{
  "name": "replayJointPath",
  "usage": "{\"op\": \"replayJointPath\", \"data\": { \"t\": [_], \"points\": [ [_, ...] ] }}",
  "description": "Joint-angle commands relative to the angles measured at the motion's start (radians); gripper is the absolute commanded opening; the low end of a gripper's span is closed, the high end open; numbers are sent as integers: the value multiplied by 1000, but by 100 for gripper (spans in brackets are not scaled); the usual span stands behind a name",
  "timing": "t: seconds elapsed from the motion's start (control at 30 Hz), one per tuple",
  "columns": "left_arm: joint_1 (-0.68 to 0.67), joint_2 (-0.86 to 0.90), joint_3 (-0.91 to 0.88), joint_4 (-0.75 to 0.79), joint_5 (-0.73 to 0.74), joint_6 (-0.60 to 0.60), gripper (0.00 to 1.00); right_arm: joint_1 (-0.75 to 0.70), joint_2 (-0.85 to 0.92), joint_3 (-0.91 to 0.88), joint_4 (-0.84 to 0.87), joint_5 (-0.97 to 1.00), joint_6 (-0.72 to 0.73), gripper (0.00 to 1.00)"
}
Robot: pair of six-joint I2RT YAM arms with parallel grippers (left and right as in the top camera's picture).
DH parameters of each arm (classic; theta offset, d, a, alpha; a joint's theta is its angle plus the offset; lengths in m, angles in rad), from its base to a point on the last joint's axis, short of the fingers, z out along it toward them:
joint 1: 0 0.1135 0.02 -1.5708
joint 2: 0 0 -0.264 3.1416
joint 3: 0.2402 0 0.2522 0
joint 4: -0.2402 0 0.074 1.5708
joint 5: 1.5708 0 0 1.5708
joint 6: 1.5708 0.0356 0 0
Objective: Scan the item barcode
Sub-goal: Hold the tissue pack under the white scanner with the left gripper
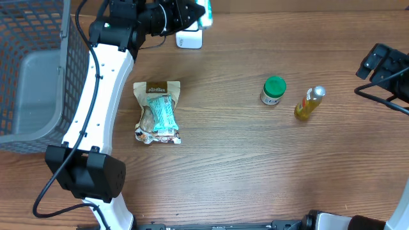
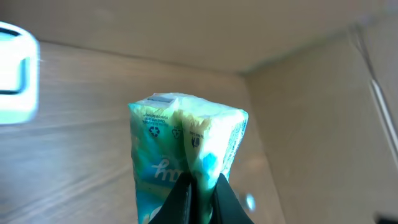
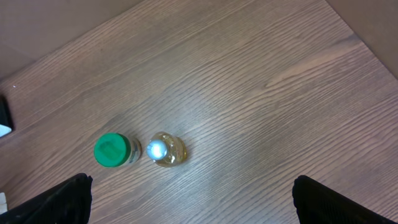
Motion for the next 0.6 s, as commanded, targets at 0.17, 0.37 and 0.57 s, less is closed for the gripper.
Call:
{"op": "replayJointPath", "data": {
  "t": [0.17,0.37,0.57],
  "points": [
    [5,155,8,275,2,-248,4,-2,-1,2,3,3,-4,100],
    [34,319,8,525,65,-499,4,-2,-1,2,3,2,-4,100],
    [77,442,8,628,40,-576,4,-2,-1,2,3,2,-4,100]
  ]
}}
